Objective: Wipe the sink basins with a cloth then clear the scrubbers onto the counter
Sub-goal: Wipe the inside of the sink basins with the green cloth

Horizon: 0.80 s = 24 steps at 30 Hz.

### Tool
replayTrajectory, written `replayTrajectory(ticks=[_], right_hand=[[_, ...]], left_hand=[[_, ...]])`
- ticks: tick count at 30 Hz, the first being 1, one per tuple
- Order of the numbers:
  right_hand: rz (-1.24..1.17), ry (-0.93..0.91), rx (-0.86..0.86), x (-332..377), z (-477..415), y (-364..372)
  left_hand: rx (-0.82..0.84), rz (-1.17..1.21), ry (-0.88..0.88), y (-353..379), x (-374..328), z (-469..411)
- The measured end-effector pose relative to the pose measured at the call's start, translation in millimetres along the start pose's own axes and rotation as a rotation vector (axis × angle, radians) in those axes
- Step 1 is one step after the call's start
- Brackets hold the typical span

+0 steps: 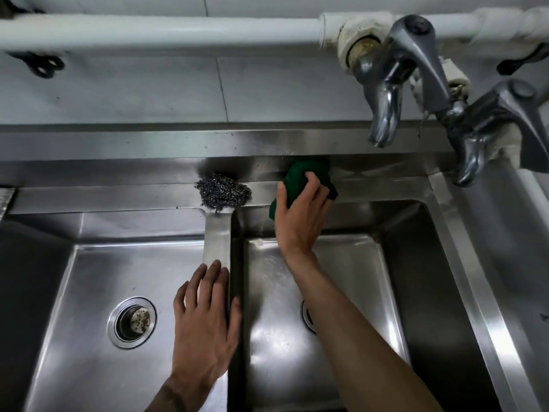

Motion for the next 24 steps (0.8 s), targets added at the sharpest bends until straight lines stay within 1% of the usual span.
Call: replayTrajectory(ticks=[3,6,9,11,13,15,18,20,22,24], right_hand=[[0.098,-0.11,0.043,6.5,-5.5,3.8],[0.1,-0.137,0.074,-5.5,-15.7,1.9],[0.102,-0.155,0.079,-20.2,-27.8,-9.4],[0.148,-0.162,0.066,-37.5,-39.9,-19.2],[0.186,-0.133,0.065,-60.8,-54.1,-30.5],[0.22,-0.06,0.058,-94.5,-75.1,-46.8],[0.359,0.004,0.028,-152.6,-113.3,-84.1],[0.4,0.051,0.024,-191.2,-135.6,-107.1],[0.442,0.038,0.032,-213.9,-147.0,-117.6],[0.439,0.018,0.025,-220.5,-147.2,-120.5]], left_hand=[[0.002,-0.036,-0.014,-7.2,-6.1,-7.0],[-0.011,-0.06,-0.06,-13.7,-12.8,-24.6],[-0.013,-0.085,-0.01,-10.4,-16.3,-34.5],[-0.018,-0.107,0.012,-5.0,-15.9,-35.1],[-0.044,-0.117,0.023,-3.3,-13.2,-31.6],[-0.062,-0.112,0.031,-1.9,-13.3,-29.5],[-0.081,-0.097,0.021,-2.7,-15.8,-30.0],[-0.094,-0.08,0.005,-3.6,-18.4,-30.4],[-0.101,-0.084,0.0,-2.7,-19.3,-30.3],[-0.105,-0.08,-0.008,-3.0,-20.0,-30.4]])
Point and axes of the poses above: each hand's wrist, its own z-axis away from the middle knuckle, its own y-axis out of the palm, x = y × z, the point moved 7 cm from there along -z, towards the middle knuckle, and after that the axes turned 13 degrees about z, right-handed, at the moved point
